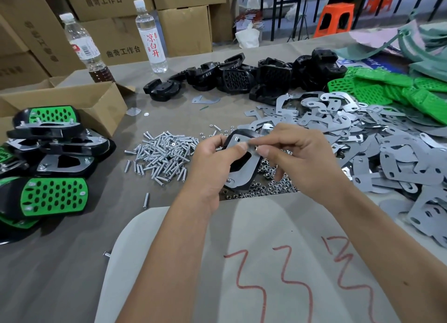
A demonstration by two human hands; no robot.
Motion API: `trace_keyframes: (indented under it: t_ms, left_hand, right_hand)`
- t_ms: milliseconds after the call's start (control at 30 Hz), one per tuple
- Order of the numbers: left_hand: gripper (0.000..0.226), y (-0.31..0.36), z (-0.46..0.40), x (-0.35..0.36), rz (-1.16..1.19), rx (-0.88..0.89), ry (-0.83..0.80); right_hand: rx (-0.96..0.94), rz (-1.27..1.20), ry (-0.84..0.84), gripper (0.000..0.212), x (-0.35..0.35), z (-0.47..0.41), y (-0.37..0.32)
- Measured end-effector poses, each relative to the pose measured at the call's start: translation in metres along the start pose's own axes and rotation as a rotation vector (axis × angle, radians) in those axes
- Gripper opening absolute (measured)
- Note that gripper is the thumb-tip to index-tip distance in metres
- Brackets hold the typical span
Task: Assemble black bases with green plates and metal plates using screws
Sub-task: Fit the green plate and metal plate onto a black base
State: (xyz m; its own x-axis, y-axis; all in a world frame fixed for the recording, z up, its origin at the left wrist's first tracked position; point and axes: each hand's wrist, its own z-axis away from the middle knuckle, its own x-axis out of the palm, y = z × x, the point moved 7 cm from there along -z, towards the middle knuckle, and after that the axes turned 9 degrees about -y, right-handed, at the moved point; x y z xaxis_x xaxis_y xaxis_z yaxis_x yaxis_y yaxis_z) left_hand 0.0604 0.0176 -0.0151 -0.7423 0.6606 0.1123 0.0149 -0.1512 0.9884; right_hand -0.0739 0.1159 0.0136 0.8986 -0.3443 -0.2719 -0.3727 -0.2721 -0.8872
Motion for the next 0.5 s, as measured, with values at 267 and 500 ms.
trace_keyframes:
  t_ms: [267, 500]
  left_hand:
    - [0.012, 0.0016, 0.0022, 0.0088, -0.005, 0.030, 0.011]
    - [0.015, -0.0005, -0.0005, 0.0025, 0.032, 0.010, 0.083]
  right_hand:
    - [0.031, -0.006, 0.187, 0.021, -0.0085, 0.0062, 0.0048]
    - [-0.004, 0.005, 0.062, 0.023, -0.0001, 0.0058, 0.0015]
